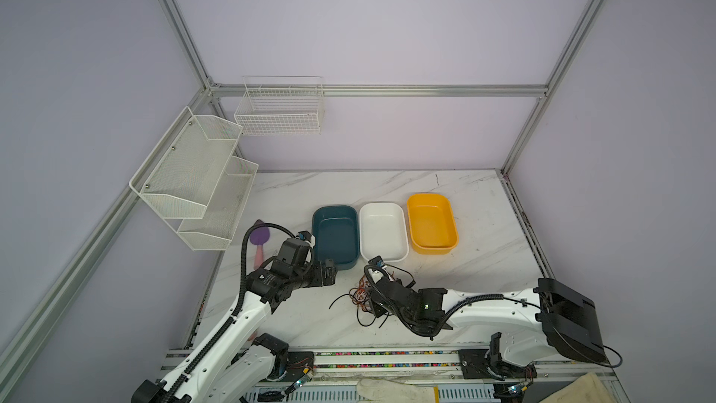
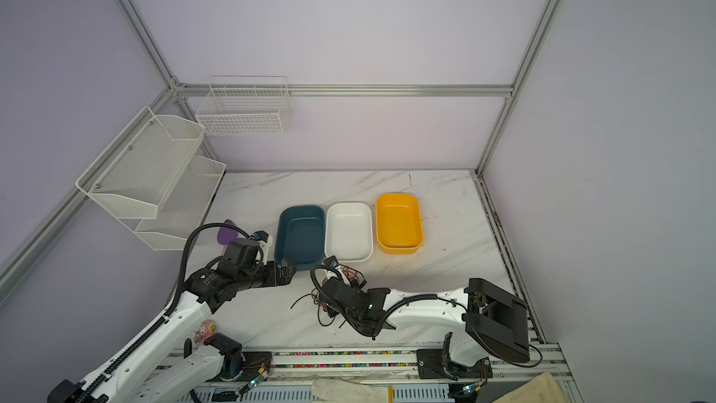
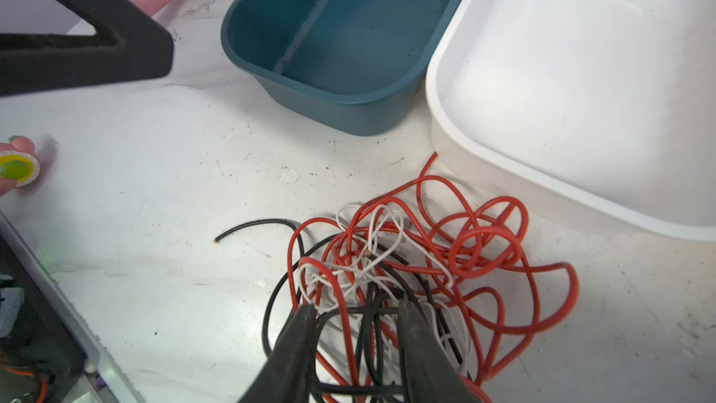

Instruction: Untangle the cables

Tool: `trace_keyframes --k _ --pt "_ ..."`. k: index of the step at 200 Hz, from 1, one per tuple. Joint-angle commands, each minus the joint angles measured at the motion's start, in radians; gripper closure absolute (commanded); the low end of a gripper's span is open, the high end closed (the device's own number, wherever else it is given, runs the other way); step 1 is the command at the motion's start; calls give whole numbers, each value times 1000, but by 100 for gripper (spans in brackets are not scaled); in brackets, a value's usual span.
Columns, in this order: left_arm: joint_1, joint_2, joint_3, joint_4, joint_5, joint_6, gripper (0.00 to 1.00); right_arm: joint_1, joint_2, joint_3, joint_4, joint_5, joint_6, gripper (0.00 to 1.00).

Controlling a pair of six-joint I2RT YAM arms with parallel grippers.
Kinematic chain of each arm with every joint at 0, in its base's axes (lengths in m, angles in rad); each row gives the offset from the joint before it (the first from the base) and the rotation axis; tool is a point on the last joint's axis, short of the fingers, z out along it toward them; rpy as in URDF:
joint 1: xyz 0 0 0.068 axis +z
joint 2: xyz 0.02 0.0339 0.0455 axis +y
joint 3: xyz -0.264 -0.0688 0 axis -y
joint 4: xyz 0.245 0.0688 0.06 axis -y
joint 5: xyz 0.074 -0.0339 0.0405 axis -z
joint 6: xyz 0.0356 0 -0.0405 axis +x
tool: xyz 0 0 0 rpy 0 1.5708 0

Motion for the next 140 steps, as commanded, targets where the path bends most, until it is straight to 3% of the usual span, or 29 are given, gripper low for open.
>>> trace_keyframes --k 1,81,140 --pt "-5 10 88 8 6 15 0 -1 21 8 13 16 -6 62" --pt "-6 13 86 8 6 11 0 -14 59 -16 36 -21 1 71" --pt "-12 19 85 7 12 7 0 -15 55 -18 53 -39 -6 88"
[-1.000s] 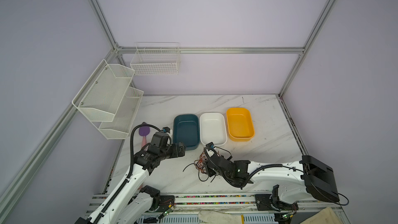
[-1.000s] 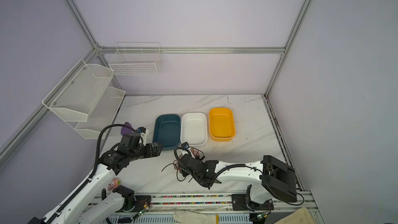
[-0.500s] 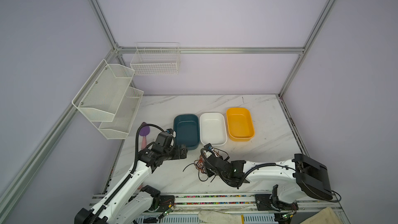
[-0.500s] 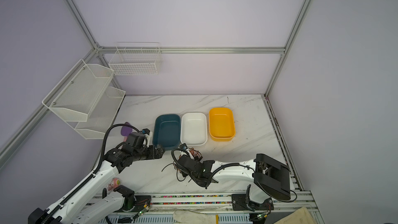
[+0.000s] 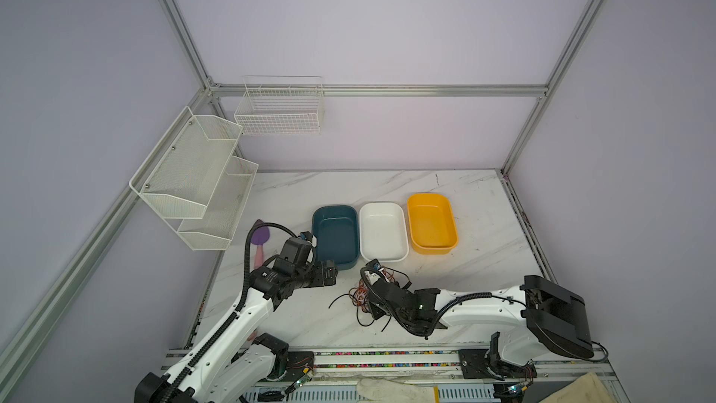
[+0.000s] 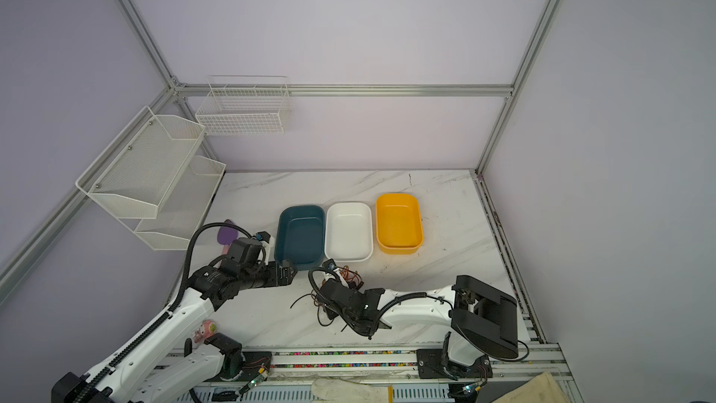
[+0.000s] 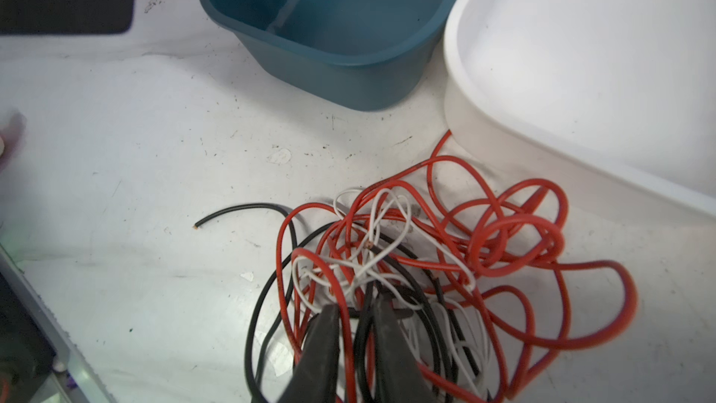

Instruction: Untangle the cables

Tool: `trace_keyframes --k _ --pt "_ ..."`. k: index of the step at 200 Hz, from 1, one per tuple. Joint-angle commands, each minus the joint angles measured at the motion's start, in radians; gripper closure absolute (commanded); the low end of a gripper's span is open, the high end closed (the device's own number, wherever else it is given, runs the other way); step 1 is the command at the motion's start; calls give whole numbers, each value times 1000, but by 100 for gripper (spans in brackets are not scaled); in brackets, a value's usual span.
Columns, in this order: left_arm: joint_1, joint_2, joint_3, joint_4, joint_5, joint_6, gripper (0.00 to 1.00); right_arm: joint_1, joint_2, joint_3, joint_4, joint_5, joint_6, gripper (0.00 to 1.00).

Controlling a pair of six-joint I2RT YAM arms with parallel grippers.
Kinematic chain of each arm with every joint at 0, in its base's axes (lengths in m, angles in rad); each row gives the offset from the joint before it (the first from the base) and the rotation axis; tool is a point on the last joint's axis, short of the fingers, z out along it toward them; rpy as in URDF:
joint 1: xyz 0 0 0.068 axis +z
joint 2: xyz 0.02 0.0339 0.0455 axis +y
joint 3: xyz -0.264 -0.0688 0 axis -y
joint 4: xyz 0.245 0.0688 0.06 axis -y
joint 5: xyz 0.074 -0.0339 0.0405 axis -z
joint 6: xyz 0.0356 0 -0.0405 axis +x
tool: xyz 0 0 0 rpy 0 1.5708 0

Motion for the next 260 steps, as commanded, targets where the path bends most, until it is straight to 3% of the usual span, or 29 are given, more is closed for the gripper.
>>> trace_keyframes --k 1,30,110,193,260 --pt "-10 -5 84 8 9 8 0 -6 4 -7 17 -3 -4 88" --pt "-19 -1 83 9 8 7 0 -6 -10 -4 18 1 -11 100" --pt "-115 0 73 17 11 -43 0 -9 -154 0 38 -29 -60 100" --pt "-200 -128 -100 247 168 -224 0 -11 -351 2 47 -36 -135 100" --pt "-251 -209 -234 474 269 -306 0 -15 -404 5 52 -30 -122 100"
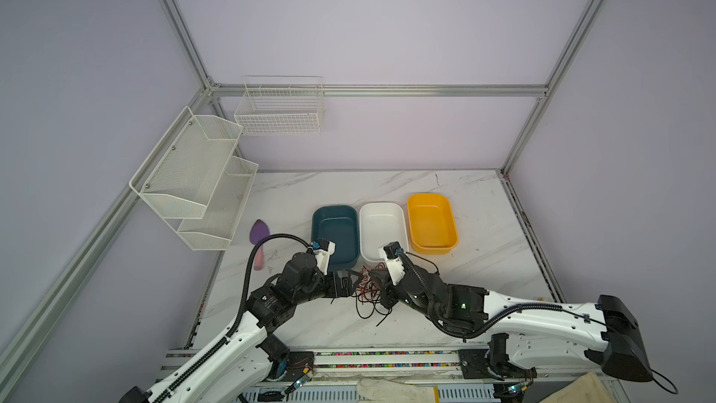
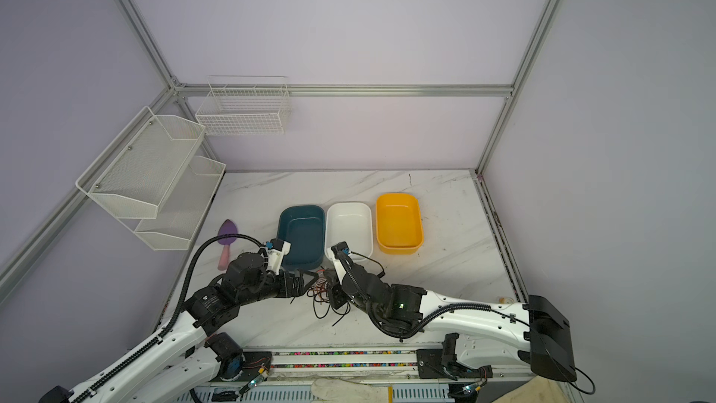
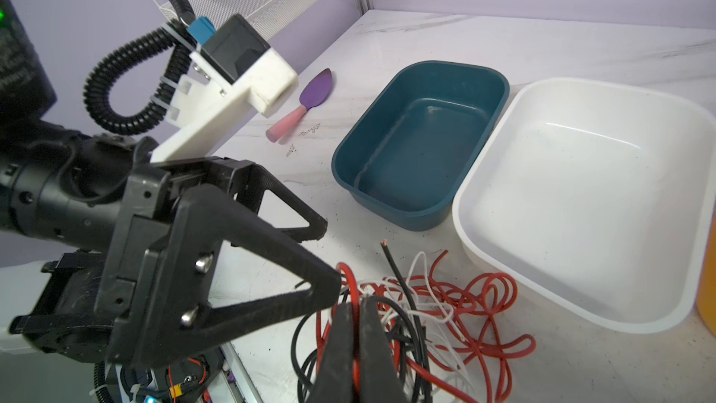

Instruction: Untangle the cables

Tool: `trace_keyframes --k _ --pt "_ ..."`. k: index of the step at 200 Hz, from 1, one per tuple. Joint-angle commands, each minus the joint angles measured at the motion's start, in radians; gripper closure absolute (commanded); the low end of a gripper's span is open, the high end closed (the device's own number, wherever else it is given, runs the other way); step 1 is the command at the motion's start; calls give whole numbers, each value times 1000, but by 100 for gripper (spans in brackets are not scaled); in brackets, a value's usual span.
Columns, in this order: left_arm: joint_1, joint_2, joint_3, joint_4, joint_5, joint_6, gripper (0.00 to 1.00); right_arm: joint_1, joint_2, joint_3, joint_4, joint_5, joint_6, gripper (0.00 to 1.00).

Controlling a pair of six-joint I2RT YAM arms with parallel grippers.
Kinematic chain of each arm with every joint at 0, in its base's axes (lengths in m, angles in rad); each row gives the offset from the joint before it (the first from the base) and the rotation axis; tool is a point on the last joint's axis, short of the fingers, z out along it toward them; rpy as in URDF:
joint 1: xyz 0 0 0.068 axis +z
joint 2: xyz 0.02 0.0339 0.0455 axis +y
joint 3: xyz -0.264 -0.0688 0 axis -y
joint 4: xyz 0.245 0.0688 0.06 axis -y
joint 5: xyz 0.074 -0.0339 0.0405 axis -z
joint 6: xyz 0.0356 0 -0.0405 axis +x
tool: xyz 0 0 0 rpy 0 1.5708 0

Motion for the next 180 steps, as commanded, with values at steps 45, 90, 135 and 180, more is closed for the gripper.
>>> trace_keyframes --k 45,90,135,180 --pt "-84 -65 -130 278 71 -52 11 -20 -52 -14 43 -67 8 100" --pt "-102 -52 -144 330 63 -51 39 -25 -50 -43 66 -125 15 100" --pt "-113 -33 -145 353 57 -46 60 -27 -50 -67 75 -117 30 100" --pt "-116 -34 -155 352 50 -43 78 -41 -55 -91 73 -84 58 100"
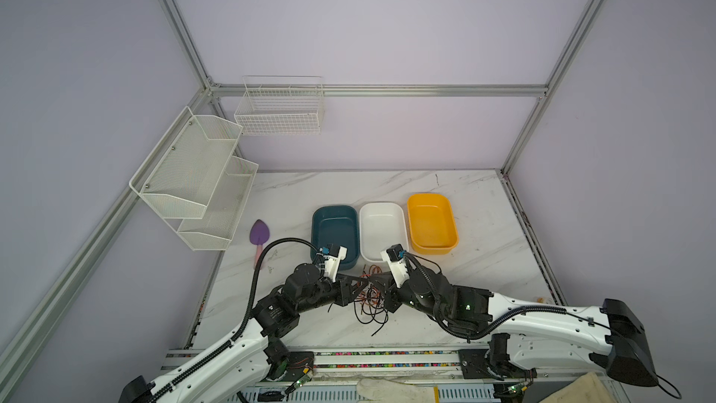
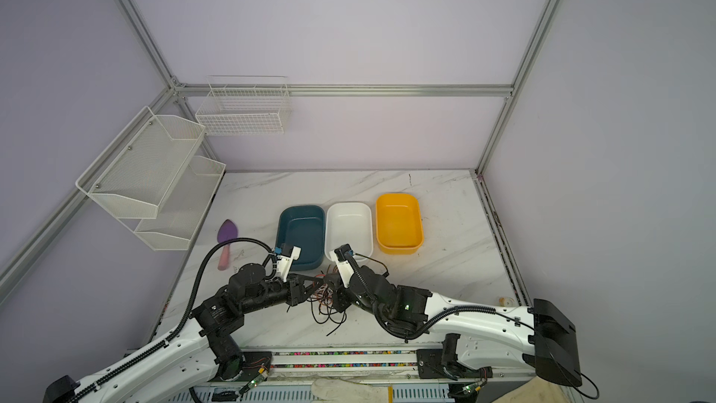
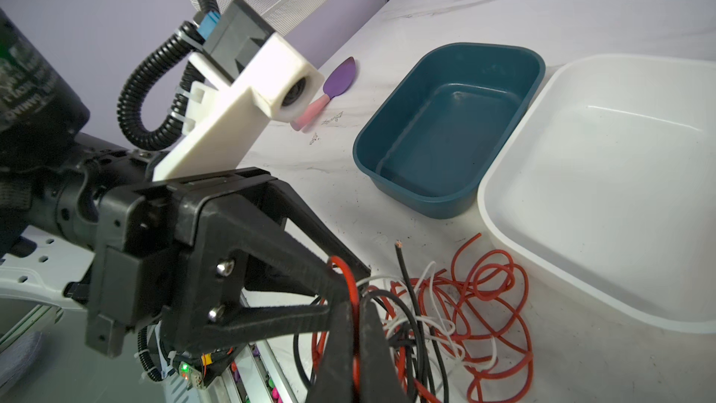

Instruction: Untangle the cables

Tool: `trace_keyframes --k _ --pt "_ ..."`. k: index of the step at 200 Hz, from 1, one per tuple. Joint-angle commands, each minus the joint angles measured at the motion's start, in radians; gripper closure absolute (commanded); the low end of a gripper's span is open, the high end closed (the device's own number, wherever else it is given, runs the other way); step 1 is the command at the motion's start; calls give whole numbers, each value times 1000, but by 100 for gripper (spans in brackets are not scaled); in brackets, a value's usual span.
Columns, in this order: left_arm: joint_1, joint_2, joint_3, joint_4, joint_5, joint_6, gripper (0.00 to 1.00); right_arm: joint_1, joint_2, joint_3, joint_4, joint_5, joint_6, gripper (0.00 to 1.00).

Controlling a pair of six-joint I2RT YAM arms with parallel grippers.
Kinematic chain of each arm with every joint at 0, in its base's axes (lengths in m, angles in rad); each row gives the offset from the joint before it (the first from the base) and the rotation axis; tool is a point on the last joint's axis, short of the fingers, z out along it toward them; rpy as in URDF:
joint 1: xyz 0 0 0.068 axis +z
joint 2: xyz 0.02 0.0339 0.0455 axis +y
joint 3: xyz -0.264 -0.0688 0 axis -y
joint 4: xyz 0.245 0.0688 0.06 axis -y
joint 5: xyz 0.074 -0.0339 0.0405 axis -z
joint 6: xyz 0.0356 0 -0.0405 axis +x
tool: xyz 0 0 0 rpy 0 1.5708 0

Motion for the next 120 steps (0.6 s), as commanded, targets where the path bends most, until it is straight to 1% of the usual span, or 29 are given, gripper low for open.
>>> trace_keyframes --k 1,21,86,120 --pt "-5 -5 -38 51 1 8 79 -12 -15 -24 27 29 27 100" --pt "-7 -8 -40 51 -7 8 84 -21 -12 -37 28 35 43 100" --pt "-7 7 -35 51 -19 10 83 -41 -2 -71 33 36 68 100" --pt "-7 11 -30 51 -24 12 81 -46 19 -88 59 11 77 100"
